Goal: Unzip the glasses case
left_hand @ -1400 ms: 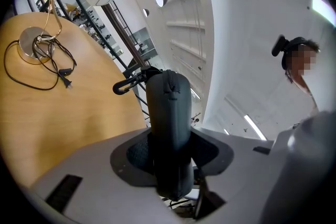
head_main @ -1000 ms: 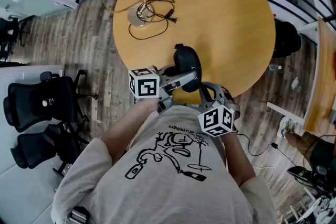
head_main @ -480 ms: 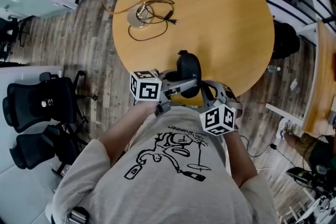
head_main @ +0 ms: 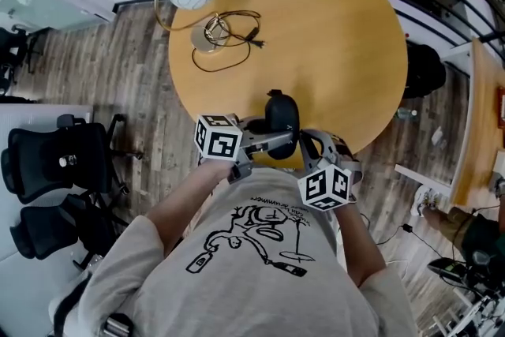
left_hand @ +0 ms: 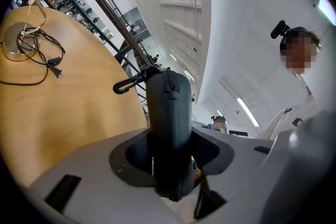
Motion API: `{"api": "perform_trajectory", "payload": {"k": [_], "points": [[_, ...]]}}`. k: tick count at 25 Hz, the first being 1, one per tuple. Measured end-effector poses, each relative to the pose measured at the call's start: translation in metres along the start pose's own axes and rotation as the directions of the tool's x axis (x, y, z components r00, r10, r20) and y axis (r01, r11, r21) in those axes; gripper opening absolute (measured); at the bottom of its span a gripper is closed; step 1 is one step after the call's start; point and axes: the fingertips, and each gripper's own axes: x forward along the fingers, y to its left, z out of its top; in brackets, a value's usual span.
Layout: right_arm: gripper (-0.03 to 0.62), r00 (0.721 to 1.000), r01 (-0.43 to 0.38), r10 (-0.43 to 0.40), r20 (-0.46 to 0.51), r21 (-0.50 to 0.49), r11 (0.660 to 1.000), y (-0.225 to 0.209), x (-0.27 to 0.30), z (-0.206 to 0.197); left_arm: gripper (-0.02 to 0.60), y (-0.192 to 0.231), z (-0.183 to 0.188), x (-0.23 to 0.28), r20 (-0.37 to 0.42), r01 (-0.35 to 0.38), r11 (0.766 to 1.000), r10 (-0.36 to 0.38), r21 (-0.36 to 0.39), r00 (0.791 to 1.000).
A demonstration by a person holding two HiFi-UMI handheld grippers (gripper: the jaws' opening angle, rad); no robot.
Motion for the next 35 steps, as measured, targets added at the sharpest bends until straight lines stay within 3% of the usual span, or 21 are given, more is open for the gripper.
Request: {"api": "perform_trajectory", "payload": {"k": [13,19,24,27,29,35], "points": [[0.02,0.998,0.061,-0.063,-0.011,-0.1,0.993,-0.021,-0.004,0.0,0.193,-0.005,-0.029,0.012,-0.162,0.007,0.996,0.007,0.085,0.987],[0.02,0.996,0.086,-0.09,-0.02,-0.167,0.982,-0.029,-0.003,0.0,0.196,-0.001,-0.049,0.014,-0.26,0.001,0.992,0.032,0.125,0.965],[0.02,0.992,0.105,-0.12,-0.036,-0.279,0.954,-0.033,-0.001,0.002,0.196,0.003,-0.061,0.014,-0.341,-0.002,0.989,0.054,0.149,0.939],[0.02,0.988,0.117,-0.147,-0.048,-0.392,0.912,-0.034,0.002,0.002,0.196,0.008,-0.068,0.014,-0.39,-0.003,0.99,0.06,0.144,0.919],[0.02,0.983,0.127,-0.173,-0.052,-0.485,0.865,-0.034,0.004,0.003,0.196,0.01,-0.074,0.014,-0.419,-0.003,0.991,0.058,0.132,0.906],[0.02,0.968,0.157,-0.25,-0.017,-0.739,0.656,-0.029,0.01,0.011,0.196,0.017,-0.089,0.015,-0.482,-0.009,0.995,0.054,0.095,0.875]]}}
